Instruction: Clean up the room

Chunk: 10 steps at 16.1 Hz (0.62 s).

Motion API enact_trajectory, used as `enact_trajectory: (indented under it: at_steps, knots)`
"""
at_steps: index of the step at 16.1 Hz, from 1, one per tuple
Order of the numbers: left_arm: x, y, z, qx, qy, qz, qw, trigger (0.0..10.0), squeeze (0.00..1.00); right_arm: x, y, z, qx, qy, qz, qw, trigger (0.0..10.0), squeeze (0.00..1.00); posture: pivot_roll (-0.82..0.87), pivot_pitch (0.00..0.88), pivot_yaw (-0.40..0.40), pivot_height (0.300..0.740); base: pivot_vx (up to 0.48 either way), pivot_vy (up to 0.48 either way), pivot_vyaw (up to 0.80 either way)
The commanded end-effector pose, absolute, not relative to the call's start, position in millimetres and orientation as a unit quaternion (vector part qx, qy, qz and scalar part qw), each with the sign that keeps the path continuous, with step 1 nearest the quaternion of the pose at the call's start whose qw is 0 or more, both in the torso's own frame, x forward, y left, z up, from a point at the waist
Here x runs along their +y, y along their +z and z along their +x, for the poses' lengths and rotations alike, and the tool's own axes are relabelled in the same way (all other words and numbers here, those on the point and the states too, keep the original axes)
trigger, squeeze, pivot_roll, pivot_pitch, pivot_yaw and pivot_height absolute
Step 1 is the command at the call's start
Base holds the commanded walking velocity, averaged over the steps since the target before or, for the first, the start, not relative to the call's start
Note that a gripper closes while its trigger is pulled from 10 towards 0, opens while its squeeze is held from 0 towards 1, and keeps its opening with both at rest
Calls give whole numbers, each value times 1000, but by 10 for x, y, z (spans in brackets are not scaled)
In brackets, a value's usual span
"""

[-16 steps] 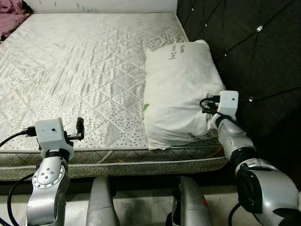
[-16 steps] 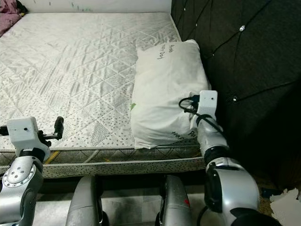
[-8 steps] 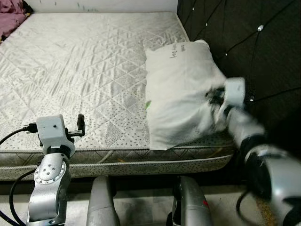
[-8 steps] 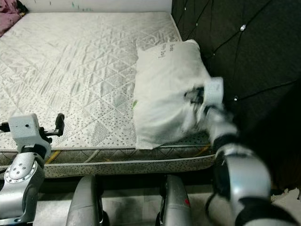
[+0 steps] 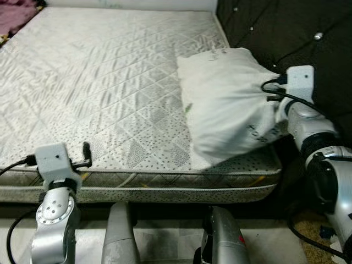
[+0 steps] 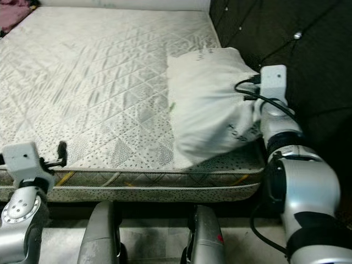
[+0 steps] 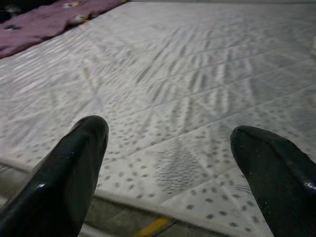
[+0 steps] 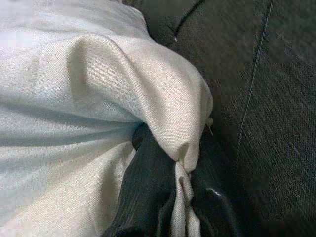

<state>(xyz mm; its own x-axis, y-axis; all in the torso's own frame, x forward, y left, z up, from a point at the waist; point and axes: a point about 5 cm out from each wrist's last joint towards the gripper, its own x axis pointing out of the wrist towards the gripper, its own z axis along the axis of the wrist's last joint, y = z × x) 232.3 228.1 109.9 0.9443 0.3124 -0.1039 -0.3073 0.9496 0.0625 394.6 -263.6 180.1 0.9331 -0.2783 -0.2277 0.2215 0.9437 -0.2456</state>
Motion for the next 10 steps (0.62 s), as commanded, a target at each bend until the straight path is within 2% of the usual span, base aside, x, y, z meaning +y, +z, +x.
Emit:
enact_trajectory:
  at_steps: [1,4,5,6,7,10]
  knots:
    - [2285,1144,2317,46,160,27,986,10000,0,-2736,1976,3959,99,-151,-113,977,0,0,120,0,-82,582,0,0,0]
    - [2254,1148,2345,44,154,29,987,10000,0,-2703,1782,3915,125,-137,-120,975,0,0,111,0,-73,582,0,0,0]
    - [2237,1152,2368,42,150,29,987,10000,0,-2648,1713,3910,128,-125,-126,976,10000,176,105,0,-62,582,0,0,0]
    - [2219,1157,2394,40,145,28,988,10000,0,-2573,1637,3906,129,-111,-135,976,10000,176,105,0,-62,582,0,0,0]
    - [2202,1161,2420,39,140,28,989,10000,0,-2523,1589,3902,127,-108,-122,978,10000,1000,101,0,-56,582,0,0,0]
    - [2197,1172,2444,37,138,28,989,10000,0,-2470,1531,3896,132,-108,-126,977,10000,1000,104,0,-56,582,0,0,0]
